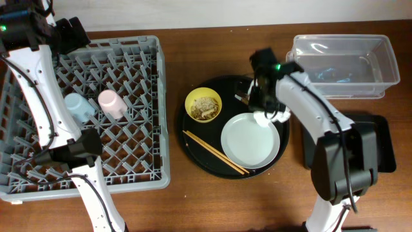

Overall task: Sort waste into correct bins and load items into the dishwasher rack
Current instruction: 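Carry the tissue to the clear plastic bin and release, then reach the right gripper to the brown wrapper and grasp it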

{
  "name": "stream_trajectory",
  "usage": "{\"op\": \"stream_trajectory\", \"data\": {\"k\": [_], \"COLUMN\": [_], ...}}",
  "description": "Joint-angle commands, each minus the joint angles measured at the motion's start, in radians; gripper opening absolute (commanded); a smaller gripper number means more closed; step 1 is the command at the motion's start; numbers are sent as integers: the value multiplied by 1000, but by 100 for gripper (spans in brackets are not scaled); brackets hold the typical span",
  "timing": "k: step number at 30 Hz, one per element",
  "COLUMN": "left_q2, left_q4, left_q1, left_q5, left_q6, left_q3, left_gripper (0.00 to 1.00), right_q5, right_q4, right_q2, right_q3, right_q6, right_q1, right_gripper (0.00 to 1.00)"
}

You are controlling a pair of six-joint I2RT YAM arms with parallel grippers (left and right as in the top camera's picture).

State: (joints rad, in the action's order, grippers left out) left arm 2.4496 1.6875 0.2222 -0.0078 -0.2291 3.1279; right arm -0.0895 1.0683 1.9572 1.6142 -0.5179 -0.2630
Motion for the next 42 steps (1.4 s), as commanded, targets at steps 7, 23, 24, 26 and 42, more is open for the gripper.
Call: {"op": "stream_trajectory", "data": {"k": [7,23,24,26,42], "left_q2": [-9,-9,-9,-9,-9], "left_q4": [0,0,0,0,0], "left_q1": [3,3,3,3,3], "left_q5": [3,3,3,4,3], "left_q6": [-2,-2,-2,-2,-2], "left_q3": [7,7,7,7,7], "left_gripper": [99,99,99,99,99], "right_q5": [-222,3,30,161,2], "right_q4": [188,-67,-57,3,164], "right_q2": [-55,81,85,84,90], "right_q3": [465,465,465,466,315], "right_q6": [42,207,223,272,440], "right_q1": [173,415,415,412,-17], "right_gripper": [4,99,99,99,99]}}
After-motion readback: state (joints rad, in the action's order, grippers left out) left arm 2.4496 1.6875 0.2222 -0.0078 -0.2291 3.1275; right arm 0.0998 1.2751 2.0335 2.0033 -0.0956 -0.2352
